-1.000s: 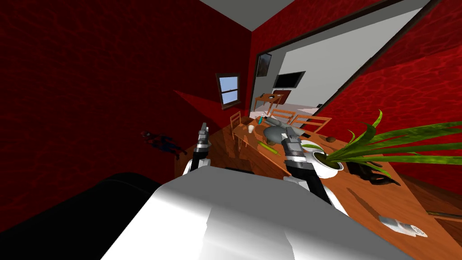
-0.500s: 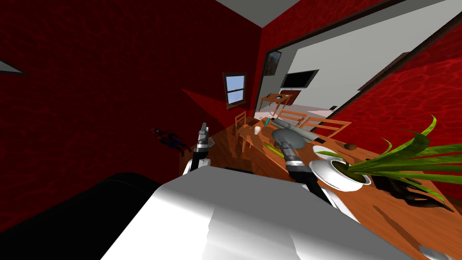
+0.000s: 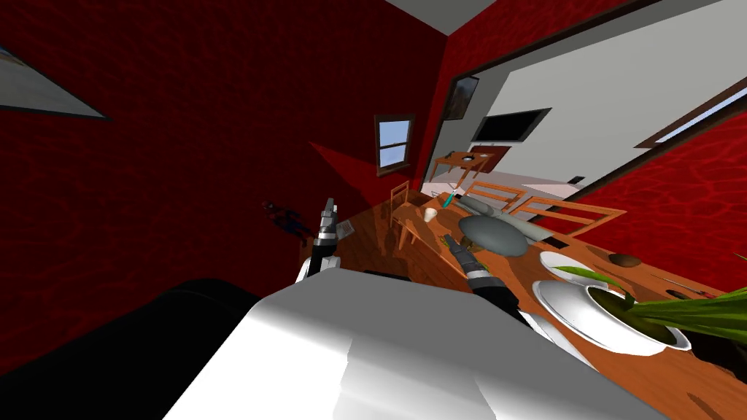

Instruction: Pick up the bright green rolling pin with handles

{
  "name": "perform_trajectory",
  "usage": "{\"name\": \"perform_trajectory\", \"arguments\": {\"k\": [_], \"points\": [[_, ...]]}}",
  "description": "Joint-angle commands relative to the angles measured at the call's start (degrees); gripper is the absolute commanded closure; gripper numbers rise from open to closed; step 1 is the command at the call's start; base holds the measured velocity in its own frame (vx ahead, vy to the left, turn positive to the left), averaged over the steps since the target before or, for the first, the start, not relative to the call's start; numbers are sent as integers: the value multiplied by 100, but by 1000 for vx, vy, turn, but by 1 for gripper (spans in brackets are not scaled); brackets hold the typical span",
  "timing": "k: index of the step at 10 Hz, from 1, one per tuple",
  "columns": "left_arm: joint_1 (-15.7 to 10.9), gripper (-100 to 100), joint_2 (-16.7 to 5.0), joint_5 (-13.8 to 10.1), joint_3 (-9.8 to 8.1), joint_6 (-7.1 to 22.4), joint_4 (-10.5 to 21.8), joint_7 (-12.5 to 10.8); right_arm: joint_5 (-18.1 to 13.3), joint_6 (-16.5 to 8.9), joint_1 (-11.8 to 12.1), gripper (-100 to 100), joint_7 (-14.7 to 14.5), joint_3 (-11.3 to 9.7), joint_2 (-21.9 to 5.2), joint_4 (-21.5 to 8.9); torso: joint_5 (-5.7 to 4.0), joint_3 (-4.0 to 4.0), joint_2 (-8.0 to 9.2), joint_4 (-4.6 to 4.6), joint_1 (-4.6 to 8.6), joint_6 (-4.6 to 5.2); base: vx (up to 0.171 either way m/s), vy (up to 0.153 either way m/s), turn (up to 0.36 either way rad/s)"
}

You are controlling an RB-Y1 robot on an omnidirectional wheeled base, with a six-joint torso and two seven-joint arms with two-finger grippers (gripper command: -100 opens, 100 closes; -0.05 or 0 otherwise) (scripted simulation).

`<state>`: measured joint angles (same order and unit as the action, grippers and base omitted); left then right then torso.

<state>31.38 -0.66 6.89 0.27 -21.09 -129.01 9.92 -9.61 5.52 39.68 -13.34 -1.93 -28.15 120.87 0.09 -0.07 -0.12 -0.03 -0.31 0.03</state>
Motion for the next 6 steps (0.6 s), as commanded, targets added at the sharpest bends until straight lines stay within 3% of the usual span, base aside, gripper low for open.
{"name": "perform_trajectory", "arguments": {"k": [1,4,5,6], "points": [[0,0,0,0,0,0,0,0,-235,-181,153,-100,-81,-59,-286,-198,0,0,0,0,0,0,50,74,157],[0,0,0,0,0,0,0,0,-603,-484,344,-100,-182,-162,-694,-606,0,-5,-9,-2,1,0,80,84,165],[0,0,0,0,0,0,0,0,-603,-484,344,-100,-182,-162,-767,-606,-2,-3,-6,-1,4,-2,54,48,93],[0,0,0,0,0,0,0,0,-786,-628,436,-100,-233,-229,-994,-818,-2,0,0,0,11,0,66,52,160]]}}
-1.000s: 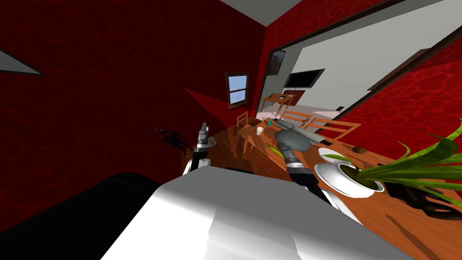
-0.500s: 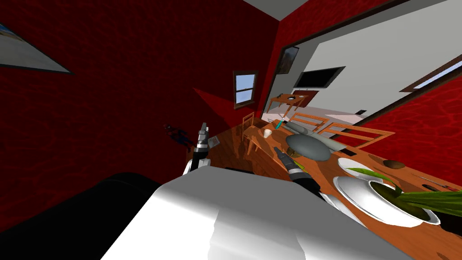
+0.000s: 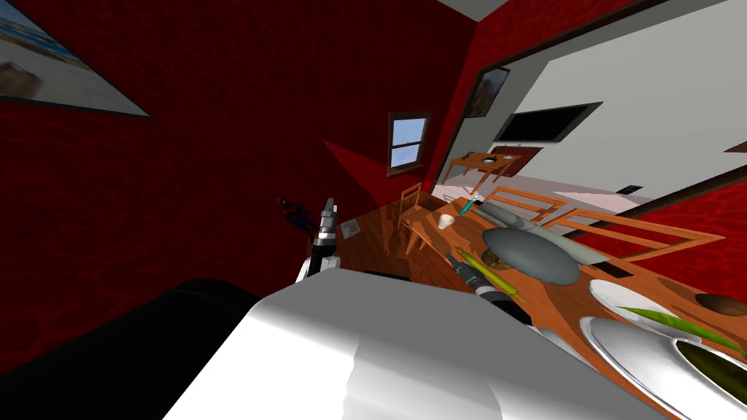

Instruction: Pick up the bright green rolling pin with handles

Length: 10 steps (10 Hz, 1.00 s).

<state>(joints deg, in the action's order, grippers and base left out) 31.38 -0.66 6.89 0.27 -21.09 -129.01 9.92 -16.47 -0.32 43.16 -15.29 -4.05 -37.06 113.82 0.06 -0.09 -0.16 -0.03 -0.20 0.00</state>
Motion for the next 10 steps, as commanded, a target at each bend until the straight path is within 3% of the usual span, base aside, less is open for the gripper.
{"name": "perform_trajectory", "arguments": {"k": [1,4,5,6,7,8,9,10], "points": [[0,0,0,0,0,0,0,0,-280,-182,176,-100,-87,-95,-286,-286,0,0,0,0,0,0,110,76,285],[1,0,0,0,-1,0,0,0,-629,-438,338,-100,-184,-276,-784,-700,1,-7,-11,-3,-1,3,99,51,153],[0,0,0,0,0,0,0,0,-629,-438,338,-100,-184,-276,-784,-764,0,-4,-6,-2,2,1,64,22,88],[1,0,0,0,-1,0,0,0,-795,-554,412,-100,-231,-377,-997,-976,-1,0,0,0,7,4,79,21,151],[0,0,0,0,-1,0,0,0,-795,-554,412,-100,-231,-377,-997,-983,-1,-1,-2,0,9,2,70,9,78],[1,0,0,0,-1,0,0,0,-954,-661,481,-100,-276,-485,-1201,-1201,-1,0,1,0,12,4,73,7,143],[0,0,-1,0,-1,0,0,0,-954,-661,481,-100,-276,-485,-1201,-1201,-2,0,1,0,12,3,59,3,82],[1,0,-1,0,-1,0,0,0,-1105,-759,543,-100,-319,-598,-1393,-1337,-2,2,5,1,14,4,70,6,151]]}}
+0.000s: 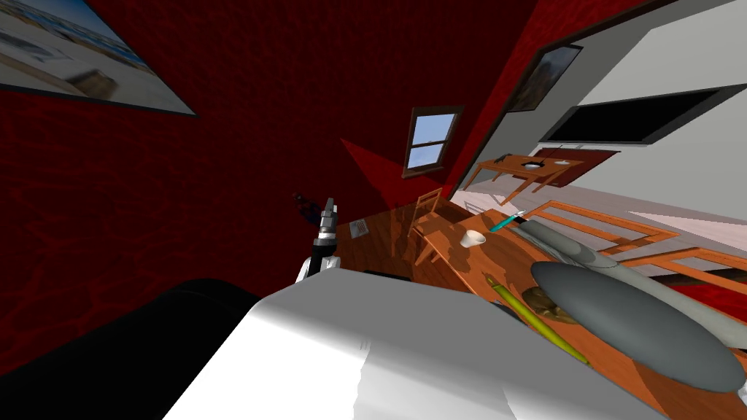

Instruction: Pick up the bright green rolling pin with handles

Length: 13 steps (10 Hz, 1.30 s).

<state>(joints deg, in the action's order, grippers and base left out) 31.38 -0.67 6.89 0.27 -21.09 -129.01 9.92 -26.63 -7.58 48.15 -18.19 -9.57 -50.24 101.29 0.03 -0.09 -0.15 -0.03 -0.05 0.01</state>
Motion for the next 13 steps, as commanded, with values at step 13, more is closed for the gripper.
{"name": "perform_trajectory", "arguments": {"k": [13], "points": [[1,0,-1,0,-2,0,0,0,-949,-463,320,-100,-285,-1055,-1137,-1675,-7,-6,-9,-3,34,5,79,-44,96]]}}
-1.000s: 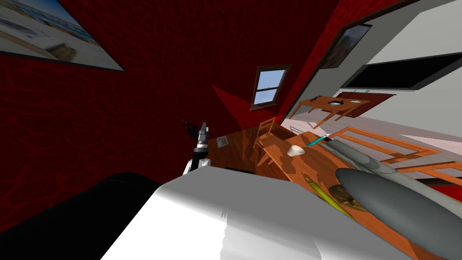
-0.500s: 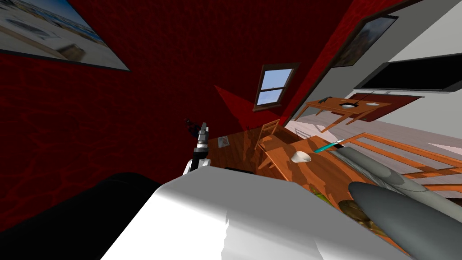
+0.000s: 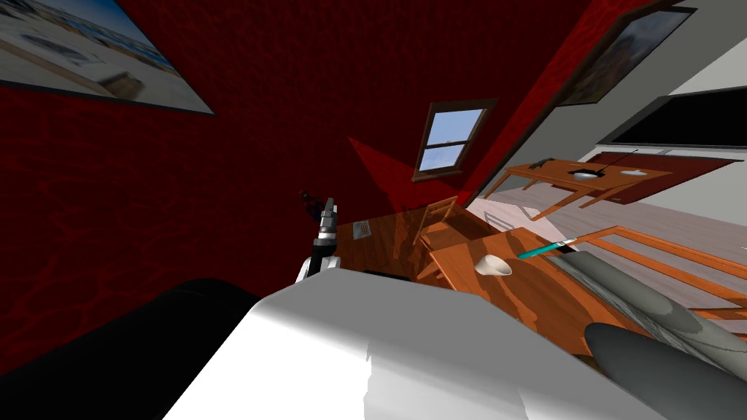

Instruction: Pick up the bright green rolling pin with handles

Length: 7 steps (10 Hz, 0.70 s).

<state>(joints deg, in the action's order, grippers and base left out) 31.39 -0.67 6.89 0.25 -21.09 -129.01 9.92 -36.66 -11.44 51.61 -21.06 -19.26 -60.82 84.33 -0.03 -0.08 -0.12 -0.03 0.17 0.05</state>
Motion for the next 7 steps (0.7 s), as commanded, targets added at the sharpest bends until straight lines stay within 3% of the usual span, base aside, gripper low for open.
{"name": "perform_trajectory", "arguments": {"k": [1,7], "points": [[0,0,0,0,0,0,0,0,-9,-86,-16,-100,-19,-220,-147,-125,0,0,0,0,0,0,40,-52,51],[0,0,0,0,0,0,0,0,-232,7,-31,-100,-99,-977,-269,-740,-11,11,25,-4,67,24,53,-80,54]]}}
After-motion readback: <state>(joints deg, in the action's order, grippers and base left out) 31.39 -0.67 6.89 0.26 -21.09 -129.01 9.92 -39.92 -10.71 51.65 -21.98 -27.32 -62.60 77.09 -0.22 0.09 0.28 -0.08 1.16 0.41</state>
